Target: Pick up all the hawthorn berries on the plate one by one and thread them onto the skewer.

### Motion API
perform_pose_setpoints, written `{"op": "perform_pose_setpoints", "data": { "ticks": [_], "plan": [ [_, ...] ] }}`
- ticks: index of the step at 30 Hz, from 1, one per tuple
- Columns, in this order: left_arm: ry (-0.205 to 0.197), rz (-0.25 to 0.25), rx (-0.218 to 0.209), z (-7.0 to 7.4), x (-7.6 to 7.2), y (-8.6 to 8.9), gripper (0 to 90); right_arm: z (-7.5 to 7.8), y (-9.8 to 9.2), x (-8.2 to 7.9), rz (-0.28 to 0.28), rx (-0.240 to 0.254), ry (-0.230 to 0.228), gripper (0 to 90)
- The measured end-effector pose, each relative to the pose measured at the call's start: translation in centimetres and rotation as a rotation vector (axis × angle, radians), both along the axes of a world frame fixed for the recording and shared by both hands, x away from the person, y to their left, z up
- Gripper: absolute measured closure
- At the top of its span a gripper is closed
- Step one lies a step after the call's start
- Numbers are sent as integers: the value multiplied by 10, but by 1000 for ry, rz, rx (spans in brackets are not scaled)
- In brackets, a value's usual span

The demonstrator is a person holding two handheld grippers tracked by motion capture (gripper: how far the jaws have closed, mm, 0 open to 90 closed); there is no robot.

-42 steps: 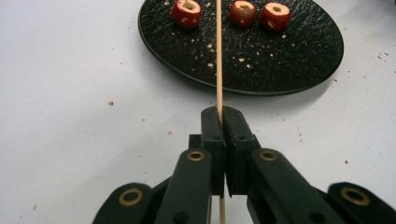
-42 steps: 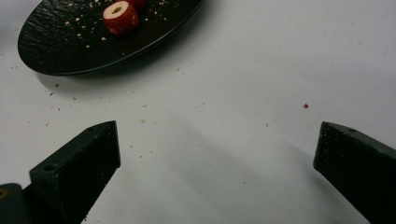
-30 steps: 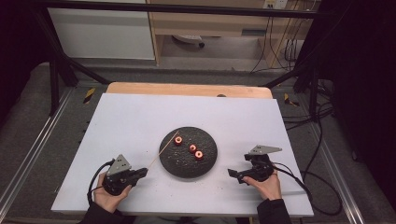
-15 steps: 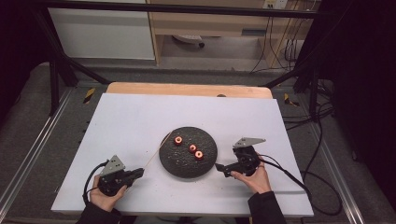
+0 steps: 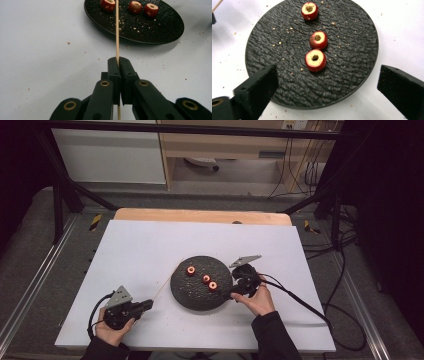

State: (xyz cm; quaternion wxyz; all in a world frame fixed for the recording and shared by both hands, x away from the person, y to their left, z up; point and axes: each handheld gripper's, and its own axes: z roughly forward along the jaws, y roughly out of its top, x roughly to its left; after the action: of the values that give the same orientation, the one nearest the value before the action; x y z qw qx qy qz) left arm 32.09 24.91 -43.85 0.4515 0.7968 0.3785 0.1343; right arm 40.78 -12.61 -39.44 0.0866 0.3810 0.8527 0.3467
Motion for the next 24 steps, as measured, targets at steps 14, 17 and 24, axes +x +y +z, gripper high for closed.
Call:
{"op": "perform_pose_setpoints", "data": {
  "ticks": [14,17,24],
  "plan": [
    [5,-4,10,-1,0,-1,875,-3,40,29,64,-172,141,271],
    [6,-5,14,-1,0,-1,875,-5,46,32,67,-185,152,331],
    [5,-8,16,-1,0,-2,875,-8,54,39,71,-216,191,452]
  ]
}}
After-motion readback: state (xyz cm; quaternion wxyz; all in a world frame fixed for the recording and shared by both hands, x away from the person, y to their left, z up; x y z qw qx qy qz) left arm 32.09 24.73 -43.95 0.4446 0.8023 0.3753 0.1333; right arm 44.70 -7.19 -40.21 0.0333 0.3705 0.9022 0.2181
